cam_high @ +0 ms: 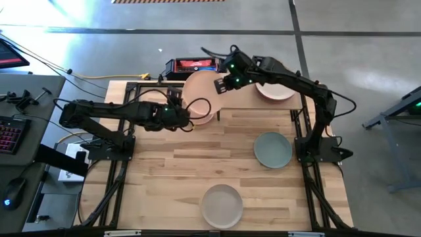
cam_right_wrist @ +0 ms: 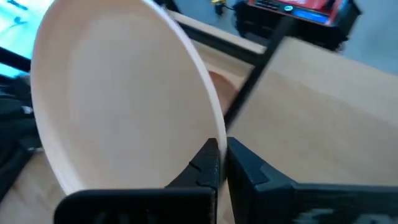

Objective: Place and stack plates onto a shelf
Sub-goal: Put the light orange plate on the shelf

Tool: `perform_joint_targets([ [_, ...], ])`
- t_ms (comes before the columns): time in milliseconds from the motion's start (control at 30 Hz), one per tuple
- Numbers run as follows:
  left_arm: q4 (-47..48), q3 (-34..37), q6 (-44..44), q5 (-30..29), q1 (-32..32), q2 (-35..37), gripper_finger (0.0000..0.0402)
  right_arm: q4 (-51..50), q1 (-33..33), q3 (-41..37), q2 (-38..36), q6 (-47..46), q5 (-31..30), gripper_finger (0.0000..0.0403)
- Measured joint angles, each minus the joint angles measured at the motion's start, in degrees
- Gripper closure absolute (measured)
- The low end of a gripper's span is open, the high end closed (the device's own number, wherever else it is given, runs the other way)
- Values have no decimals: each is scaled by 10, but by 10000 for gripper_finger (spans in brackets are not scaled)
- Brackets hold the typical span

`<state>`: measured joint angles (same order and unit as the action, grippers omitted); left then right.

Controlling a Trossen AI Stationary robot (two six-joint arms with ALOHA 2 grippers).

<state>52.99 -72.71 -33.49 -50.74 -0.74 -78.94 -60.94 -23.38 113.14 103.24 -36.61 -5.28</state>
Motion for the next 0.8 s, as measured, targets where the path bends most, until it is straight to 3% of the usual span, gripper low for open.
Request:
perform_joint_targets([
  [400, 2, 0, 59, -9, 7, 6, 275, -124, -93, 45, -1, 47, -5, 403],
  [800, 28, 0, 114, 17, 77, 6, 275, -166, -169, 41, -1, 106, 0, 403],
])
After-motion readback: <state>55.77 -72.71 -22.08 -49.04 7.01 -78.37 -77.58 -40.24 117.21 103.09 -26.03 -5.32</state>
